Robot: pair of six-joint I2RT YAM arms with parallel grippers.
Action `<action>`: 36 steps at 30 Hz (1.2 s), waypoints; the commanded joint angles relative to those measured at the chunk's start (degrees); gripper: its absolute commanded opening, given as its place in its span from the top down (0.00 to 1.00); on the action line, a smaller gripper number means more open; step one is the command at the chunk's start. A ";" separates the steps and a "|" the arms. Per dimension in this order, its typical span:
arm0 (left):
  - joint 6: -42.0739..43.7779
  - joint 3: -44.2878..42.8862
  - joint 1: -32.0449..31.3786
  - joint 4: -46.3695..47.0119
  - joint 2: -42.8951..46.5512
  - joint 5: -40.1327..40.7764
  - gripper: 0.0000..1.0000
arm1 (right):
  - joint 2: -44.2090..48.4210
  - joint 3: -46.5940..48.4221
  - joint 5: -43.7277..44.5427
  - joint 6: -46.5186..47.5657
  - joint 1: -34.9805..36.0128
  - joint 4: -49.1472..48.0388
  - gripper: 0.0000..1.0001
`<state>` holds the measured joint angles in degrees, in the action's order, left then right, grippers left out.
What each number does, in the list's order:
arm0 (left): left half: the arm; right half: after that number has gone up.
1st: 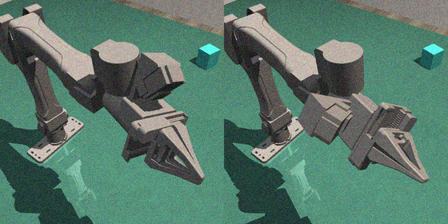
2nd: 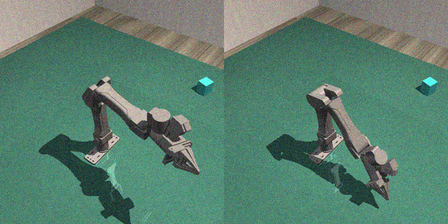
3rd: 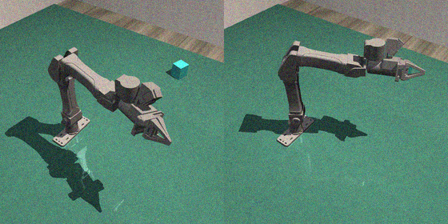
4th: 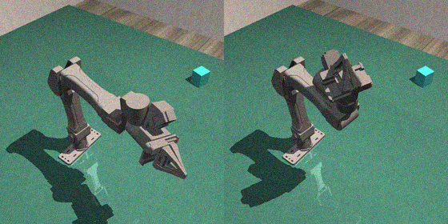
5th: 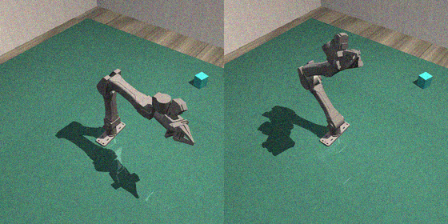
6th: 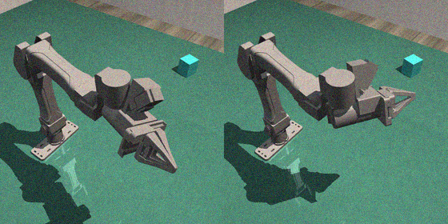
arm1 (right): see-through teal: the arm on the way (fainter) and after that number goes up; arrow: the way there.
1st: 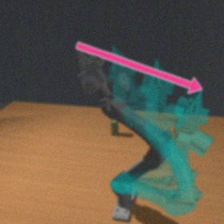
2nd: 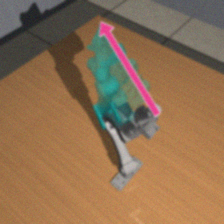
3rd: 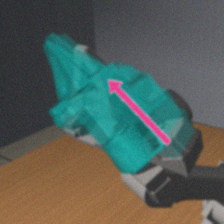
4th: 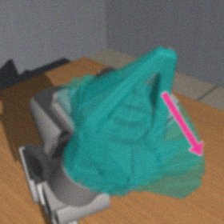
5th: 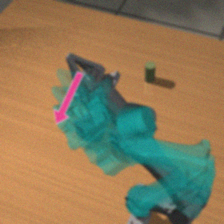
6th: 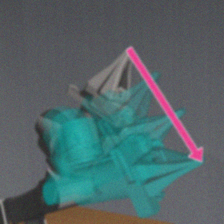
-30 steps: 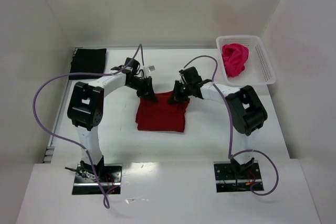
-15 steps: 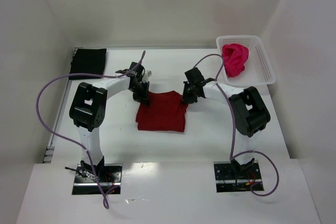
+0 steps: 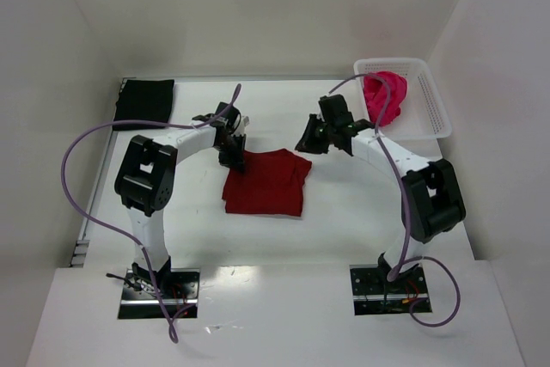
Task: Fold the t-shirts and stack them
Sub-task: Smooth out wrinkles on the folded tshirt
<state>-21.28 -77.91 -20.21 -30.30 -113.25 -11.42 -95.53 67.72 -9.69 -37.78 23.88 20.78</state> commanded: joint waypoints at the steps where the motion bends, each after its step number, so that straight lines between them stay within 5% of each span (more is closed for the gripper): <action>1: 0.36 0.04 -0.01 -0.98 -0.39 2.99 0.98 | 2.80 0.05 -12.93 -2.65 0.55 -7.73 0.82; 5: 0.36 0.04 -0.01 -0.98 -0.39 2.98 0.98 | -1.58 -3.21 -18.16 -3.35 2.83 -11.63 0.99; 9: 0.36 0.04 -0.01 -0.98 -0.39 2.46 0.98 | -9.39 -1.03 -17.91 -0.73 6.61 -9.36 1.00; 16: 0.36 0.04 -0.01 -0.98 -0.39 2.98 0.98 | -16.00 3.47 -3.51 3.41 9.61 3.12 1.00; 26: 0.36 0.04 -0.01 -0.98 -0.92 3.51 0.98 | -10.57 -2.50 12.50 4.64 3.73 7.97 0.97; 32: 0.36 0.04 -0.01 -0.98 -0.92 4.04 0.98 | -2.49 -4.27 10.05 4.64 -0.15 5.08 0.84; 36: 0.36 -1.02 -0.01 -0.98 -0.92 4.04 0.98 | 1.39 -4.88 5.04 3.33 -0.15 3.22 0.84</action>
<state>-21.37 -78.02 -20.58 -30.30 -113.27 -11.22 -98.43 63.00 -3.73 -34.83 23.07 24.69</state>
